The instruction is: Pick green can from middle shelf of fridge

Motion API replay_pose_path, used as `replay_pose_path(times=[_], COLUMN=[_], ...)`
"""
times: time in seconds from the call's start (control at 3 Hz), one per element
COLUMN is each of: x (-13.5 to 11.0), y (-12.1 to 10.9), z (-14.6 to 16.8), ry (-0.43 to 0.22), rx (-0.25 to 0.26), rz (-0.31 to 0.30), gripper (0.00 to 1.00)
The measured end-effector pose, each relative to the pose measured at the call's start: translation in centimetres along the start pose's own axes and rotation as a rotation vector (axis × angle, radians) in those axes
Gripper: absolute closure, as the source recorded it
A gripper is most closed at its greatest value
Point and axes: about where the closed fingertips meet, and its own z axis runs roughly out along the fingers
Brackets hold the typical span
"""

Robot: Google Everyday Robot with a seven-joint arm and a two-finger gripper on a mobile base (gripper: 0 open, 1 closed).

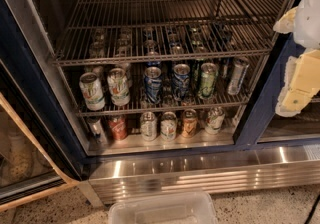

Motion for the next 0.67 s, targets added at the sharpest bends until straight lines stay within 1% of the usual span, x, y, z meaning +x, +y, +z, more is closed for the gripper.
replay_pose_path(times=[0.33,0.67], x=[0.0,-0.16], y=[0.0,0.15], z=[0.0,0.15], ry=[0.0,-0.015], rx=[0.0,0.014], rz=[0.0,0.009], gripper=[0.0,0.0])
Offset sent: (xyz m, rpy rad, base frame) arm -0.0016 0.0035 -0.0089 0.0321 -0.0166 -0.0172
